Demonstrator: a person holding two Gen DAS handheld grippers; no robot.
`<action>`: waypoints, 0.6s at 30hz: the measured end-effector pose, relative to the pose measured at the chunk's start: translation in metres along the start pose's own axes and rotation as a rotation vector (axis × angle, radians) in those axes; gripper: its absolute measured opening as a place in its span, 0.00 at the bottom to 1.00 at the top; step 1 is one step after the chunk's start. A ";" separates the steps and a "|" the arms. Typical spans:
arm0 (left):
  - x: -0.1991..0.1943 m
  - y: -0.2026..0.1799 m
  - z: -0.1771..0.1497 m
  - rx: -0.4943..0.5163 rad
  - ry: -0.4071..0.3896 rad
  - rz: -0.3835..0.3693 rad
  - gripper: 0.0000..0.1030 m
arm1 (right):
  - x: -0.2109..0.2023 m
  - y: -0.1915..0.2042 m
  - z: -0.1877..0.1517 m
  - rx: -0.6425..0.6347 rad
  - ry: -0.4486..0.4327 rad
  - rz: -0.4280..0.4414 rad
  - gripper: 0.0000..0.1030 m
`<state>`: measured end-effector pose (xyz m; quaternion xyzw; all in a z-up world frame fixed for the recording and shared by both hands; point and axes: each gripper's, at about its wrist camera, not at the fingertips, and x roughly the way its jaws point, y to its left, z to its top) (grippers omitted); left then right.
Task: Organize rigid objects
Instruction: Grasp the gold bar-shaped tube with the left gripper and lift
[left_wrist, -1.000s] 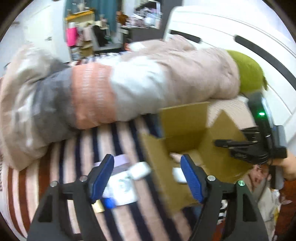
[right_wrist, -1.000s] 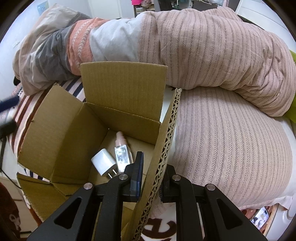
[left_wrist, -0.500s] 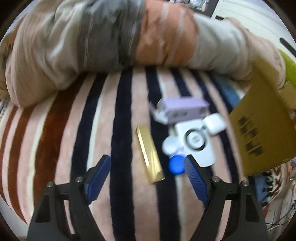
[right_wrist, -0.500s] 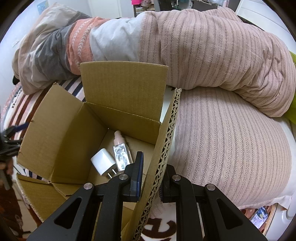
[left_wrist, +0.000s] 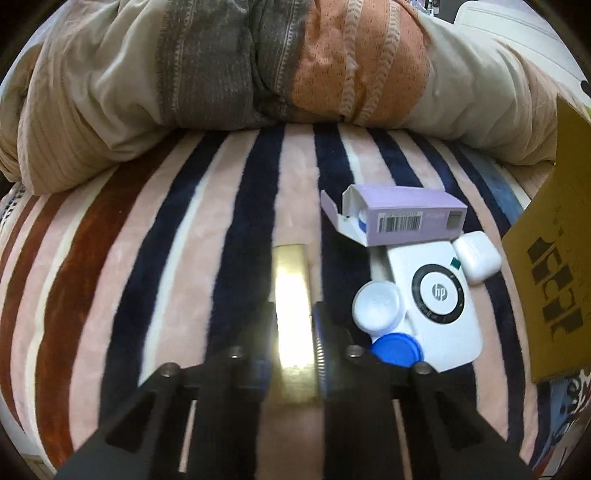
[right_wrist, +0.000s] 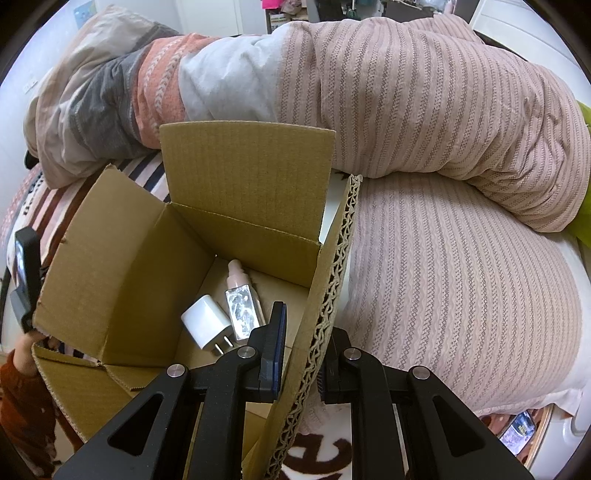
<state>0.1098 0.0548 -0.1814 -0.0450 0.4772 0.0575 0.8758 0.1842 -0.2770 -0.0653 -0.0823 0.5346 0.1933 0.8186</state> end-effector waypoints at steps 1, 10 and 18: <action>0.001 -0.001 0.003 0.005 -0.001 -0.001 0.15 | 0.000 0.000 0.000 0.001 0.000 0.000 0.09; -0.101 -0.002 0.039 0.087 -0.206 -0.021 0.15 | 0.000 0.001 0.001 -0.001 0.000 0.001 0.09; -0.186 -0.076 0.084 0.275 -0.292 -0.212 0.15 | -0.001 0.000 -0.001 0.009 -0.009 0.008 0.09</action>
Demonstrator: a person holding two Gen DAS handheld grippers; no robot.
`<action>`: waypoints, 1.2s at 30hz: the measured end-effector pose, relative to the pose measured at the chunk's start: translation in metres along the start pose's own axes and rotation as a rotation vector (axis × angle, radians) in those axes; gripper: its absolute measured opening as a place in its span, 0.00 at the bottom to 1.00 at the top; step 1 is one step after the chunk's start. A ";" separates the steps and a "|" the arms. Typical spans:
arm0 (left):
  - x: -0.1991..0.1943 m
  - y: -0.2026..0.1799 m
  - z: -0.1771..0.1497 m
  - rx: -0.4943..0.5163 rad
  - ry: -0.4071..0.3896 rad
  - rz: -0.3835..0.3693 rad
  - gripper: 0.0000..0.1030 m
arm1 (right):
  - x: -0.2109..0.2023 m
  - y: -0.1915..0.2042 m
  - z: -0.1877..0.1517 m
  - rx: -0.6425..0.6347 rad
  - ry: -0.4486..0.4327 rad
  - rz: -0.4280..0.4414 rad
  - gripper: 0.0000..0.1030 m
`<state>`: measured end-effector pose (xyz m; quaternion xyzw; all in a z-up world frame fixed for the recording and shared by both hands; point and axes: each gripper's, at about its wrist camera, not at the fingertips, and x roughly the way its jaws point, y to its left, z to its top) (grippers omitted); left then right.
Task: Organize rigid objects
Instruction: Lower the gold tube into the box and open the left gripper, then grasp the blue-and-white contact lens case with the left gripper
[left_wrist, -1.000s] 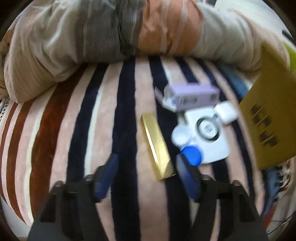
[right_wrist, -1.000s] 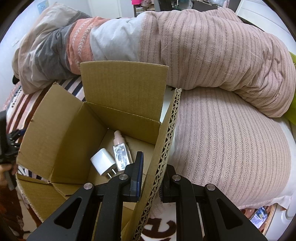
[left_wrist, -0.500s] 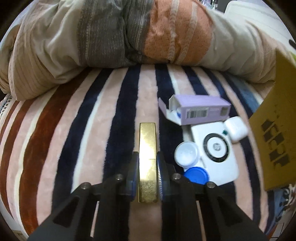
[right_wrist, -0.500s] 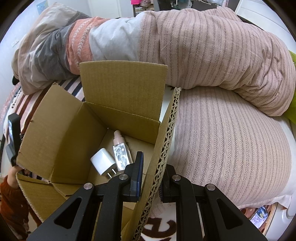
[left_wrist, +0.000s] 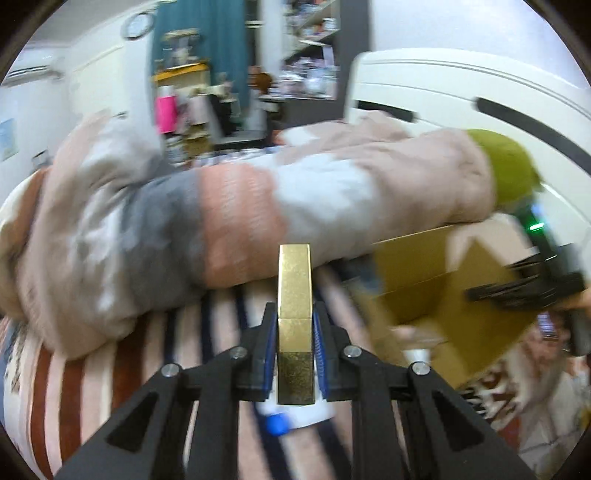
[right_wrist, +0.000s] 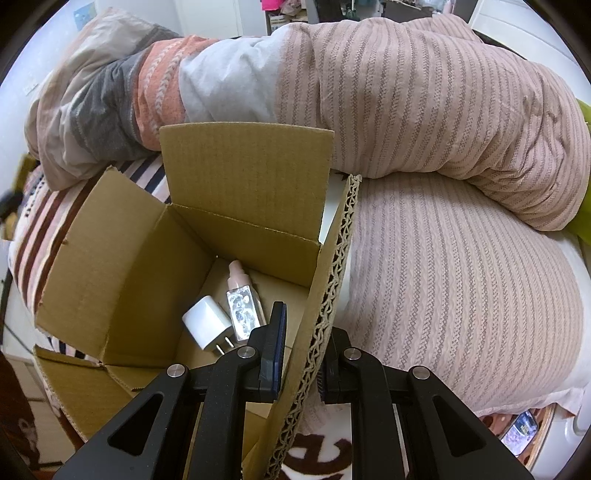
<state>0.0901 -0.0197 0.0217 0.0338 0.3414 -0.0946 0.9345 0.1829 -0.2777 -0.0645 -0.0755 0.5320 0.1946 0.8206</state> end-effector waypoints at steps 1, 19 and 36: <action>0.004 -0.013 0.008 0.015 0.014 -0.038 0.15 | -0.001 0.000 0.000 0.000 -0.001 0.000 0.09; 0.113 -0.135 0.021 0.119 0.429 -0.266 0.15 | -0.014 -0.006 -0.006 -0.001 -0.017 0.026 0.09; 0.025 0.012 -0.046 0.003 0.178 0.004 0.78 | -0.003 -0.002 -0.002 -0.012 0.006 0.009 0.09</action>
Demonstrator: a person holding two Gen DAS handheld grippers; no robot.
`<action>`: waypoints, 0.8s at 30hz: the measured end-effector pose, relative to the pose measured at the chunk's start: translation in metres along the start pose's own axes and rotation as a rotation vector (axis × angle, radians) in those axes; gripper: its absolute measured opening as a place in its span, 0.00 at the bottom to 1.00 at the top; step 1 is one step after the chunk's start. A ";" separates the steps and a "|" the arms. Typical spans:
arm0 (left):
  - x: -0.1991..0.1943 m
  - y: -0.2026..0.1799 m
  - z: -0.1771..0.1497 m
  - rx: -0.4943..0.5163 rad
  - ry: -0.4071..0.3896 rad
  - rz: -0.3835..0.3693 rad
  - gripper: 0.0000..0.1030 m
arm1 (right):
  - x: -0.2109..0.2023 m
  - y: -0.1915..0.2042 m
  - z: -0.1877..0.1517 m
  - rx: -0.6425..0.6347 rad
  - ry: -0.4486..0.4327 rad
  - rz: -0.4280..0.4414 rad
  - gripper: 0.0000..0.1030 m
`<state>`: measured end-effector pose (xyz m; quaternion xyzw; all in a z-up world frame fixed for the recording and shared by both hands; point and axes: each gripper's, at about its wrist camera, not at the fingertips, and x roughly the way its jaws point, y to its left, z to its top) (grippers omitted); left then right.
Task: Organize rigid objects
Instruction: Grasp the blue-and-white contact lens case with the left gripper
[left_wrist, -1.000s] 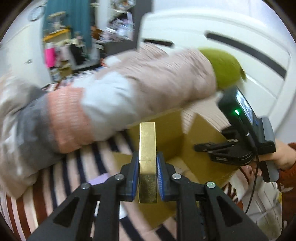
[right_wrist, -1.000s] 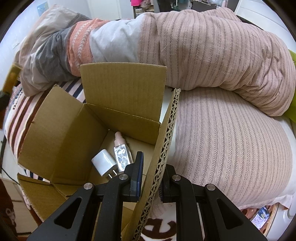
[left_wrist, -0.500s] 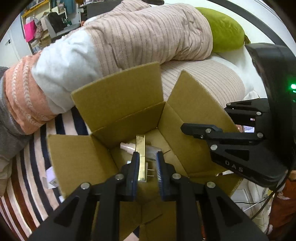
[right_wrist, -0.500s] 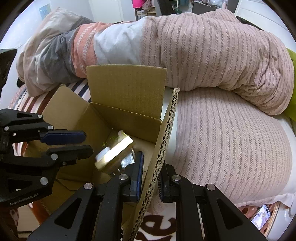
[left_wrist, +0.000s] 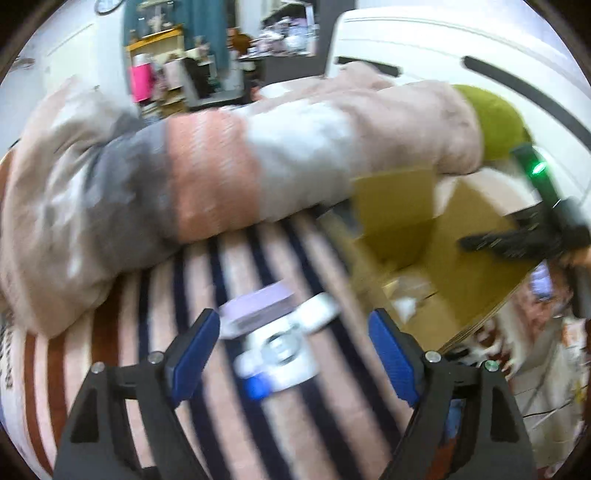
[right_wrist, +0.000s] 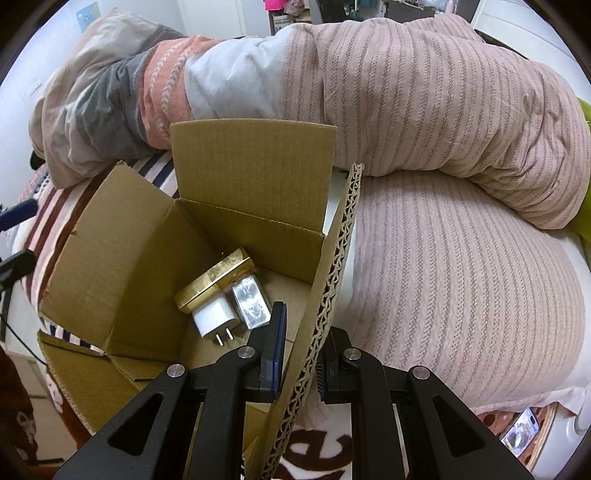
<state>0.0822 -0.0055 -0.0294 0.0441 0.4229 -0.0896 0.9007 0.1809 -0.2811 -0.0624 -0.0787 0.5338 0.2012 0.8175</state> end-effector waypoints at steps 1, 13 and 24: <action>0.003 0.008 -0.008 -0.012 0.010 0.014 0.78 | 0.000 0.000 0.000 0.000 0.001 -0.001 0.09; 0.096 0.056 -0.089 -0.222 0.157 -0.024 0.68 | 0.002 0.001 0.001 -0.003 0.003 -0.007 0.09; 0.126 0.060 -0.081 -0.386 0.126 -0.150 0.42 | 0.002 0.001 0.001 -0.002 0.005 -0.005 0.09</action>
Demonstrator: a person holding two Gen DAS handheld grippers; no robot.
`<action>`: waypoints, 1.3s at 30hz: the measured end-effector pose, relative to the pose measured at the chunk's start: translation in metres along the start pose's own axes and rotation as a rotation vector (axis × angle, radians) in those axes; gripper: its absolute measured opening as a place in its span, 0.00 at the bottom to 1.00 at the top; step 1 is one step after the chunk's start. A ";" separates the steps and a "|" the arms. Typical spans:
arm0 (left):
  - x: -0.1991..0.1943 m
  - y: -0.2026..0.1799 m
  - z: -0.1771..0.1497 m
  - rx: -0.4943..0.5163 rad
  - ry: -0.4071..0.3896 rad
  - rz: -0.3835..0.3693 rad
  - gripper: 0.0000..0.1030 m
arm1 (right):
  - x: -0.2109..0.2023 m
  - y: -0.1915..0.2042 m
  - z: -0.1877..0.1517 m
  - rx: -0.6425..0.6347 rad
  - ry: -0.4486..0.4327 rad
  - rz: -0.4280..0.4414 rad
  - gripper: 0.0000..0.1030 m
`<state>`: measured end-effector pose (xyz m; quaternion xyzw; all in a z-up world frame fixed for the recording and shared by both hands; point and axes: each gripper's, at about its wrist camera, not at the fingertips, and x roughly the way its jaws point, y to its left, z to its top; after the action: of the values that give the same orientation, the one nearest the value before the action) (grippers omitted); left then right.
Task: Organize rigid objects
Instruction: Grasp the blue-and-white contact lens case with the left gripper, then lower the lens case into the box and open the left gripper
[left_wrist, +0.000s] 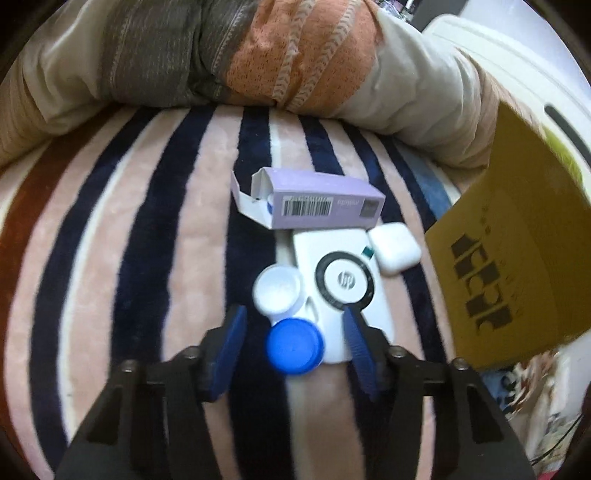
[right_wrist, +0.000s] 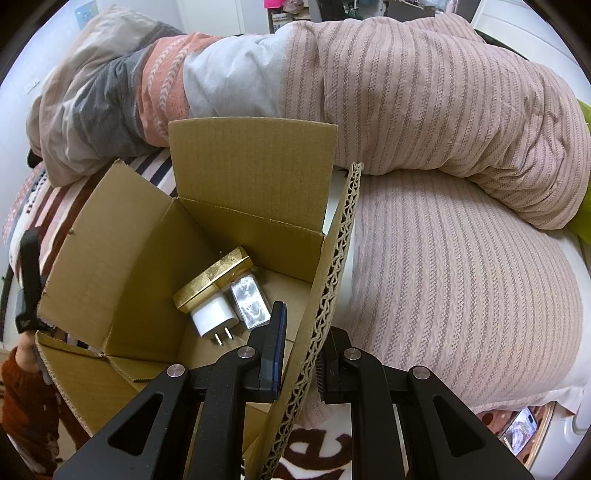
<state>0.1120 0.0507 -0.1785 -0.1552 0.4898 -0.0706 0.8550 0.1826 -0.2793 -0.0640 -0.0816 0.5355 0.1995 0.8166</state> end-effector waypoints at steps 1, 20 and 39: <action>0.001 0.002 0.002 -0.022 0.001 -0.027 0.33 | 0.000 0.000 0.000 0.000 0.000 0.000 0.09; -0.070 0.014 0.005 -0.020 -0.076 -0.093 0.12 | 0.001 -0.001 0.000 -0.005 0.000 -0.003 0.09; -0.088 -0.224 0.086 0.393 0.006 -0.126 0.12 | -0.001 -0.002 -0.001 0.001 -0.004 0.006 0.09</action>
<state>0.1477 -0.1197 0.0089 -0.0157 0.4586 -0.2185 0.8612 0.1826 -0.2817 -0.0641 -0.0792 0.5342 0.2021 0.8170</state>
